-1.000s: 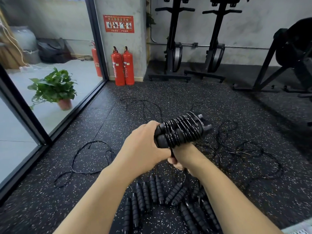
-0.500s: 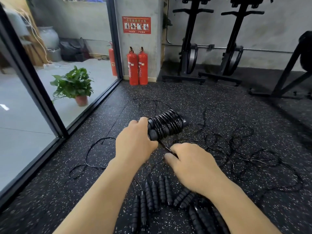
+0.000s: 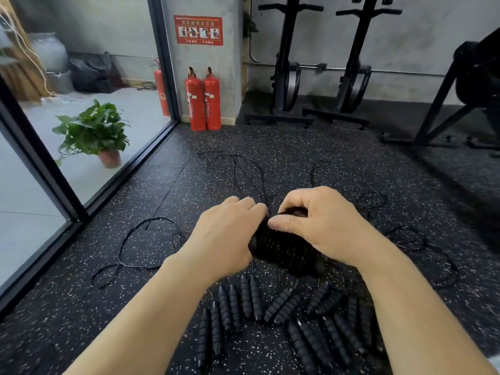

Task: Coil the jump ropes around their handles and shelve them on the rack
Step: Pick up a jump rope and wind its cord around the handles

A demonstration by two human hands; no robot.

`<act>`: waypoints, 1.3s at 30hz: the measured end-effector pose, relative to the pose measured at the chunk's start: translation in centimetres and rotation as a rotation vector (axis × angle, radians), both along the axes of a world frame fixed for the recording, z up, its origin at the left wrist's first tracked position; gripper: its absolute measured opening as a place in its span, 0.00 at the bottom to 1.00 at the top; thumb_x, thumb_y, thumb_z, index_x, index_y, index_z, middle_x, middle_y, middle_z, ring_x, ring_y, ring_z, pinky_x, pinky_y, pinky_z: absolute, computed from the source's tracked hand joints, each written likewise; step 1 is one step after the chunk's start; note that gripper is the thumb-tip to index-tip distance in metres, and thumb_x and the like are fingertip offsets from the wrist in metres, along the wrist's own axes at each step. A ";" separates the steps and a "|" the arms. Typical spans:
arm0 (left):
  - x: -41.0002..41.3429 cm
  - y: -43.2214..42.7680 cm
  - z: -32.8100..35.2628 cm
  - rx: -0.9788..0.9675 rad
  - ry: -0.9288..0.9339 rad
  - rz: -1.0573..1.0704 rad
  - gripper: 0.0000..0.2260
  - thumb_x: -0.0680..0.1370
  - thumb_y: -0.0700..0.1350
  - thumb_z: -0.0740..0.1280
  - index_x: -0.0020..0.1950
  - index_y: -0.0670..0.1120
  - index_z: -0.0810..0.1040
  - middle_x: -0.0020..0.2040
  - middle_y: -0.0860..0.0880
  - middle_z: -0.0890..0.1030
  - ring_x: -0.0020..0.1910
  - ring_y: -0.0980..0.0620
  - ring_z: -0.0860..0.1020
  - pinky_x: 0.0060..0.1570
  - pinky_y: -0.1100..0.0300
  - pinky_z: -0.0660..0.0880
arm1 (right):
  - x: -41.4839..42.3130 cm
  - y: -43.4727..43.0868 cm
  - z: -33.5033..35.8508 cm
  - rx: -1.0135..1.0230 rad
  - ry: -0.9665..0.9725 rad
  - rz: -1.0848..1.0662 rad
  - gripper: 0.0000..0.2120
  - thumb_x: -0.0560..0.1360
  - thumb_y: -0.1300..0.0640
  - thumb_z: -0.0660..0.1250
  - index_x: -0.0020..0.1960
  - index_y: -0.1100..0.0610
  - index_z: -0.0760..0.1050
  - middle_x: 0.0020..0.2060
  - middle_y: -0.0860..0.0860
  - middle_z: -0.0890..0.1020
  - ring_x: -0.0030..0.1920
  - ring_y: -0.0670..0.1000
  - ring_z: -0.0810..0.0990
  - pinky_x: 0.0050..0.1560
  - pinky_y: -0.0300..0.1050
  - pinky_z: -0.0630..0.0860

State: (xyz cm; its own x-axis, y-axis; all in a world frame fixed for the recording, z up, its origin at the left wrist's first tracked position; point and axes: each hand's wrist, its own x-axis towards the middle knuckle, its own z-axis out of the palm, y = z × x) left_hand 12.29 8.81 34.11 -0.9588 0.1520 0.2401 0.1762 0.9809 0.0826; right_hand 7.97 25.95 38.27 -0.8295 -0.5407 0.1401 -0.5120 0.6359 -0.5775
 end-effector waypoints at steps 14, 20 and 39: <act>1.7 0.8 1.8 0.532 -0.216 -0.270 0.11 0.69 0.42 0.73 0.47 0.48 0.75 0.42 0.53 0.77 0.42 0.54 0.76 0.42 0.56 0.74 | -3.1 2.5 -3.6 -0.497 -0.754 0.213 0.18 0.68 0.41 0.74 0.41 0.56 0.79 0.32 0.49 0.79 0.31 0.46 0.75 0.33 0.36 0.73; 1.7 0.4 1.8 0.810 -0.274 -0.190 0.29 0.67 0.34 0.74 0.61 0.55 0.68 0.42 0.52 0.78 0.32 0.60 0.74 0.31 0.66 0.69 | -3.7 1.0 -5.9 -0.850 -1.091 0.186 0.05 0.70 0.56 0.69 0.37 0.56 0.81 0.33 0.51 0.80 0.29 0.45 0.78 0.29 0.37 0.76; 0.7 -1.7 2.1 1.834 -0.387 0.279 0.07 0.70 0.33 0.62 0.46 0.41 0.71 0.36 0.46 0.75 0.27 0.55 0.69 0.19 0.68 0.60 | 1.1 -4.5 -5.0 -0.621 -0.376 -0.031 0.18 0.82 0.48 0.55 0.49 0.61 0.76 0.36 0.59 0.80 0.28 0.54 0.77 0.26 0.43 0.69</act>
